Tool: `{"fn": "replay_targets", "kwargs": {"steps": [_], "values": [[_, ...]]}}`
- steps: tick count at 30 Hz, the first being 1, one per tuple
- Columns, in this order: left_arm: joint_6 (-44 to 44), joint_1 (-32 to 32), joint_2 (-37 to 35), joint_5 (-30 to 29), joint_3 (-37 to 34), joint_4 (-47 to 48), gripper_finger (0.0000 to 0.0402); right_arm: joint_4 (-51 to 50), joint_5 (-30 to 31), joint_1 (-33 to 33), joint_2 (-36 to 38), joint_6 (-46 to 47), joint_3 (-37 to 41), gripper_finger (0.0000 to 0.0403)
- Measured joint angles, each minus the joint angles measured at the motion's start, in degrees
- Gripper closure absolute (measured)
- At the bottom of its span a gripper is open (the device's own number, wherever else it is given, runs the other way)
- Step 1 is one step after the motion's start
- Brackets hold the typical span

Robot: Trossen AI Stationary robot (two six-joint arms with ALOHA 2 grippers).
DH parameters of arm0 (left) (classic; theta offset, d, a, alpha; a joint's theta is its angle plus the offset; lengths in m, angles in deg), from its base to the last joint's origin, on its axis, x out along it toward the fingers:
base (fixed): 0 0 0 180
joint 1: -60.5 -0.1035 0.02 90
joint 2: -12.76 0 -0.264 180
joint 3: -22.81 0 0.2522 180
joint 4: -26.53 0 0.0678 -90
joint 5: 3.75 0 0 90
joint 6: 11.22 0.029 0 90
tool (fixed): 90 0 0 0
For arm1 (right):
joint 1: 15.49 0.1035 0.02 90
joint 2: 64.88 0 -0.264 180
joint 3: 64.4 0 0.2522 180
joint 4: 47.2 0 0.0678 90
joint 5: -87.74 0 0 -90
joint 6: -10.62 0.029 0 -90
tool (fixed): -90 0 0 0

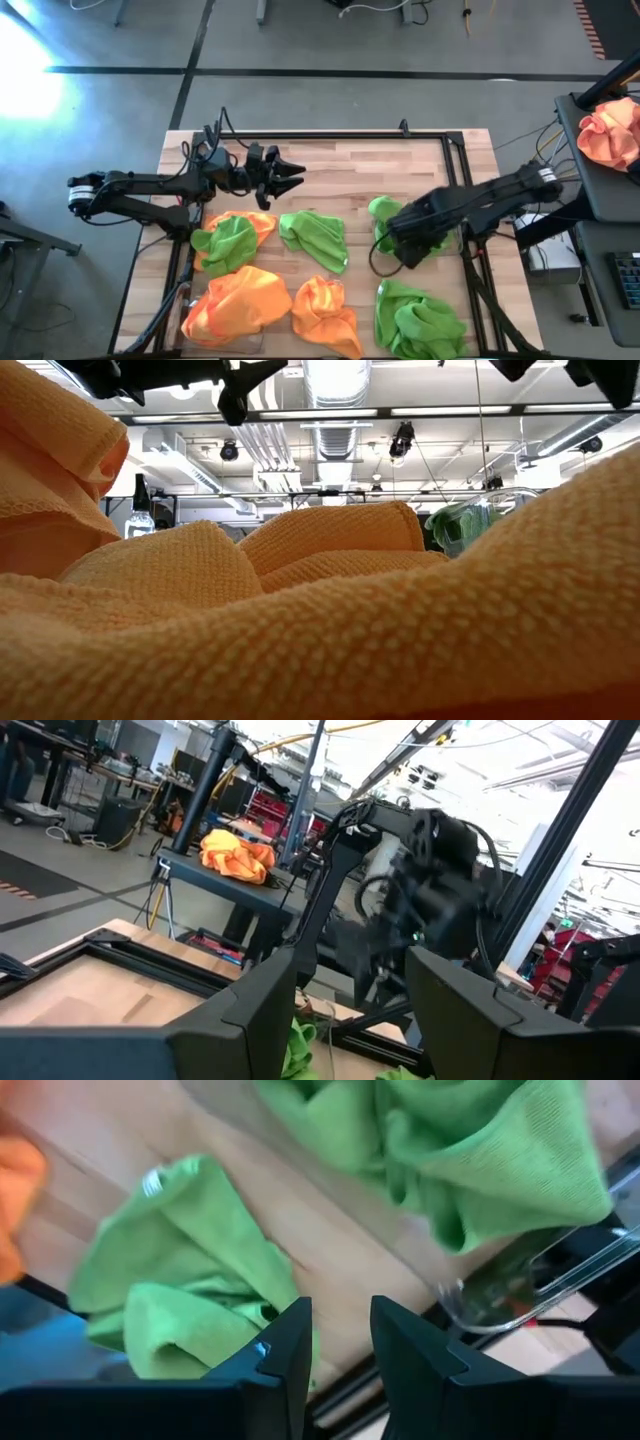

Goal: Sort microfiber towel by color & place in baskets
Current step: Put the bottom right green towel into the right transparent bin

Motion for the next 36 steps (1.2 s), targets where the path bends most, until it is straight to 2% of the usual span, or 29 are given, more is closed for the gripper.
{"fn": "replay_targets", "kwargs": {"steps": [5,13,21,28,36], "values": [[-0.02,0.0,0.0,0.42,0.0,0.01,0.0228,-0.15,-3.43,4.22,-4.11,-0.65,0.0,0.0306],[-0.42,0.02,0.0,2.06,0.0,0.81,0.0228,0.36,-4.05,10.42,-8.96,3.21,0.02,0.0305],[-2.35,0.7,0.0,3.1,0.0,1.04,0.0228,0.68,-3.9,13.3,-14.38,3.37,0.18,0.0314],[-4.16,2.55,0.0,1.03,0.0,0.86,0.0228,-1.67,4.37,13.78,-15.69,3.97,0.55,0.0313],[-6.06,4.33,0.0,-0.16,-0.02,-0.23,0.0228,-0.59,4.95,15.83,-15.28,7.18,0.55,0.0329]]}}
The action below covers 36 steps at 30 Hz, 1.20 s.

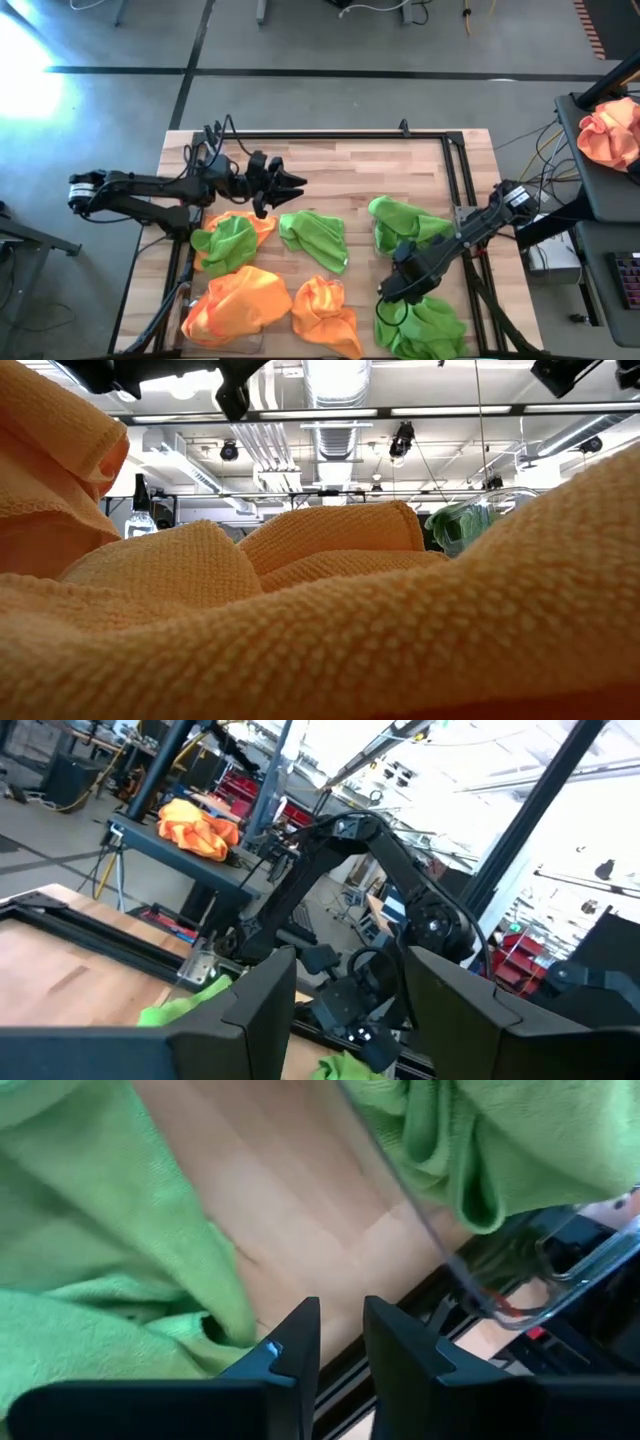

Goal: Sort microfiber towel by color & place in baskets
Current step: Put the bottom right green towel into the right transparent bin

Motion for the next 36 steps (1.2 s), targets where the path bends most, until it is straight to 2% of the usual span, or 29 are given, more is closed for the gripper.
{"fn": "replay_targets", "kwargs": {"steps": [6,16,24,29,36], "values": [[-0.23,0.91,0.0,-0.82,0.0,-1.43,0.0228,6.19,-2.1,4.04,0.22,2.81,-0.02,0.0335],[-1.35,1.35,0.15,-3.04,0.0,-1.61,0.0228,24.08,-1.9,12.46,0.22,12.11,-0.02,0.0335],[-2.14,3.19,1.21,-4.61,0.0,-1.61,0.0228,25.46,-1.77,15.95,-0.04,17.52,-0.02,0.0335],[-2.3,4.49,2.47,-4.72,0.0,-1.6,0.0228,25.48,-1.83,16.06,-0.04,16.75,-0.02,0.0332],[-3.6,5.14,5.37,-5.73,0.0,-1.84,0.0228,25.49,-1.82,15.27,-0.04,15.48,-0.02,0.0305]]}}
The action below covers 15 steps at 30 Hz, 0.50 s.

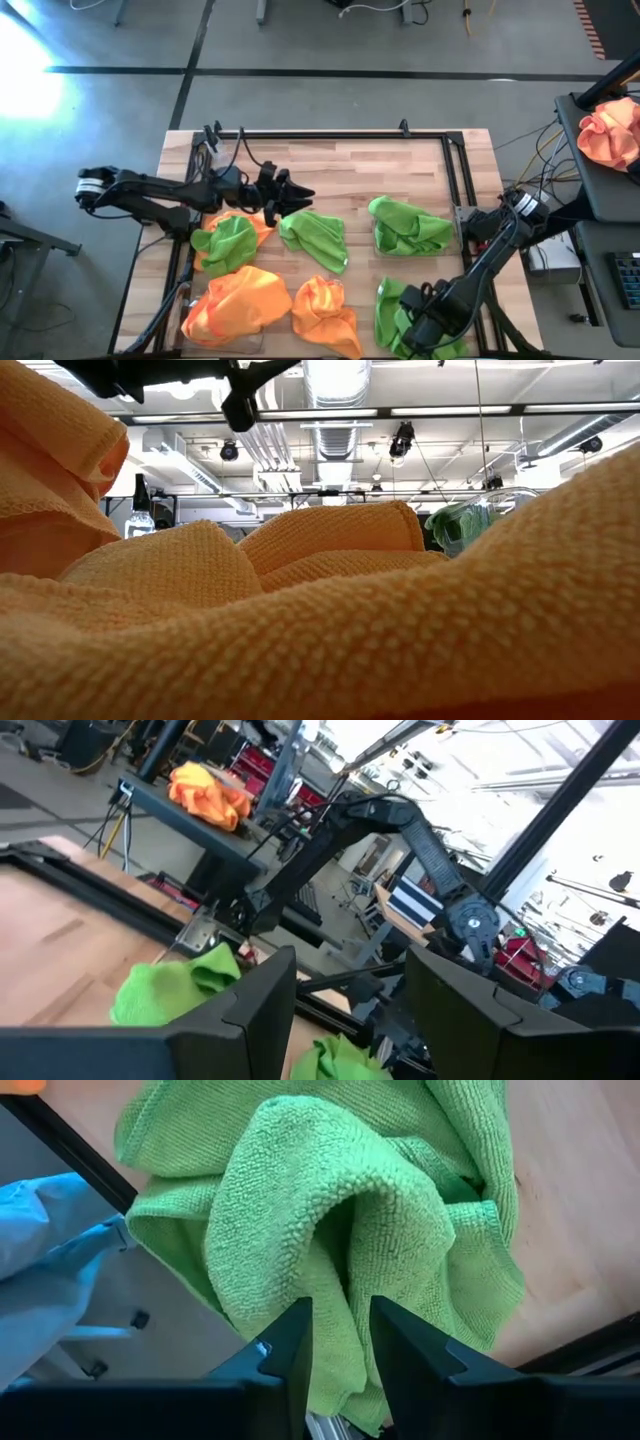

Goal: Sort microfiber towel by color & place in baskets
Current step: Put the bottom right green towel into the right transparent bin

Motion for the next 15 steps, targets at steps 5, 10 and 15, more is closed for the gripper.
{"fn": "replay_targets", "kwargs": {"steps": [5,10,15], "values": [[-1.03,0.3,2.59,0.0,0.0,-2.47,0.0228,0.23,-0.09,-0.1,0.02,-0.52,-1.86,0.0291],[-1.78,0.58,5.14,0.07,0.0,-6.22,0.0228,0.28,0.98,-0.35,0.04,-1.01,-4.42,0.029],[-1.98,1.26,7.21,0.12,0.0,-9.41,0.0228,0.22,2.98,-0.37,-0.07,-1.04,-4.27,0.0297]]}}
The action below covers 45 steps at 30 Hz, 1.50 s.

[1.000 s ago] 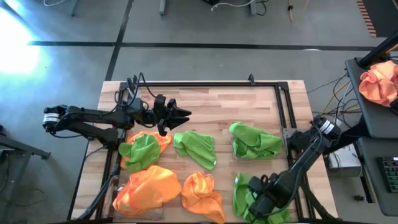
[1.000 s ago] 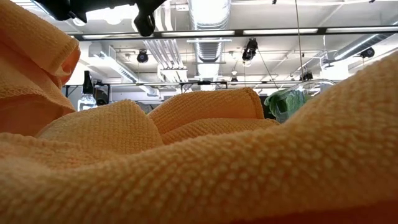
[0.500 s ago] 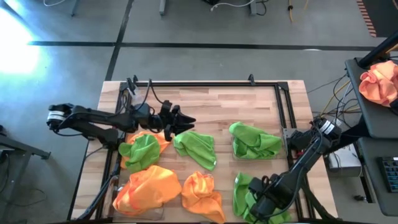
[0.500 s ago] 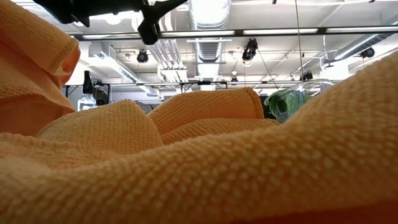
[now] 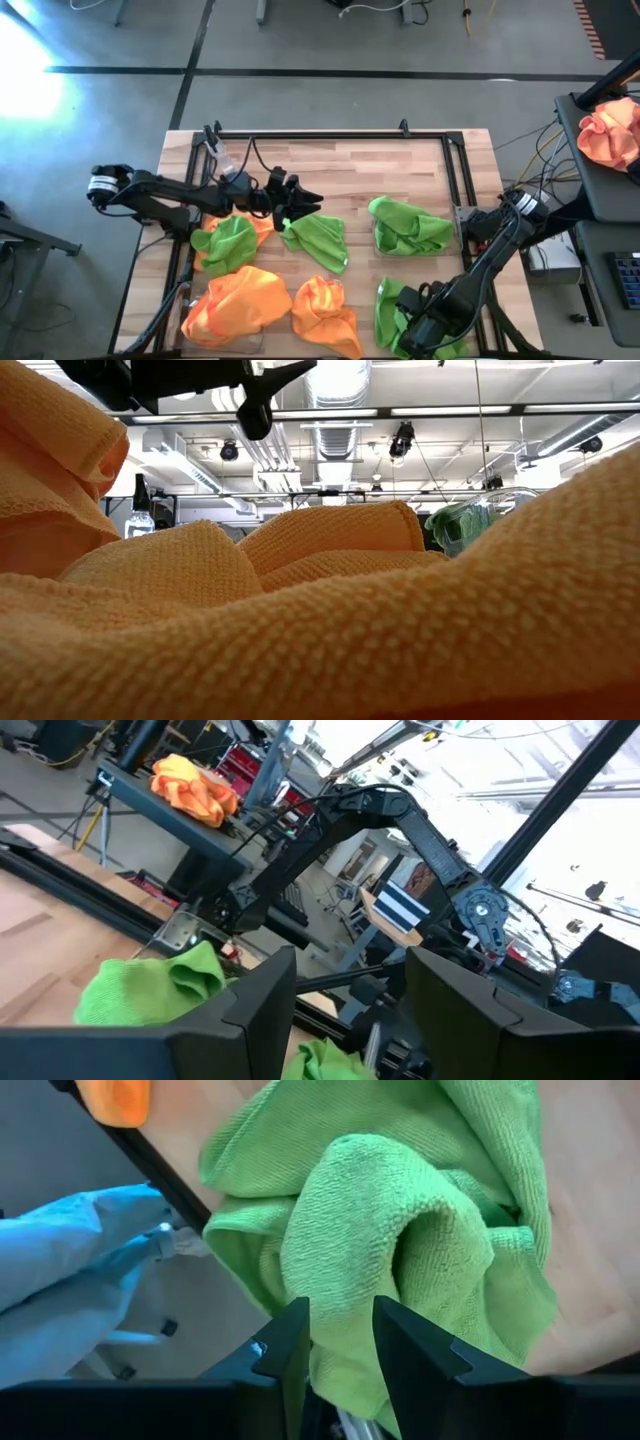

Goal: Sort microfiber towel by color & place in baskets
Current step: Put the bottom right green towel into the right transparent bin

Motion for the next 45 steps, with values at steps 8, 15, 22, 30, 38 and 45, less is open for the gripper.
{"fn": "replay_targets", "kwargs": {"steps": [8,15,22,30,38,45], "values": [[-0.23,1.27,0.32,0.03,0.0,-0.61,0.0228,0.07,0.0,0.0,-2.25,-1.99,0.6,0.0292],[-0.23,1.6,0.19,0.05,0.0,-0.86,0.0228,0.44,-0.04,0.0,-4.26,-3.01,0.82,0.0291],[-0.23,2.0,0.17,0.06,0.0,-1.31,0.0228,0.8,-0.46,0.0,-6.52,-4.06,0.95,0.0291],[-0.23,2.92,0.14,0.08,0.0,-1.56,0.0228,0.95,-0.46,0.0,-6.92,-4.37,0.95,0.0307],[-0.21,3.28,0.14,0.08,0.0,-1.53,0.0228,0.93,-0.43,0.0,-6.94,-4.38,0.95,0.0366],[-0.21,3.28,0.12,0.08,0.0,-1.51,0.0228,0.66,-0.01,-0.07,-6.93,-4.51,0.95,0.0393]]}}
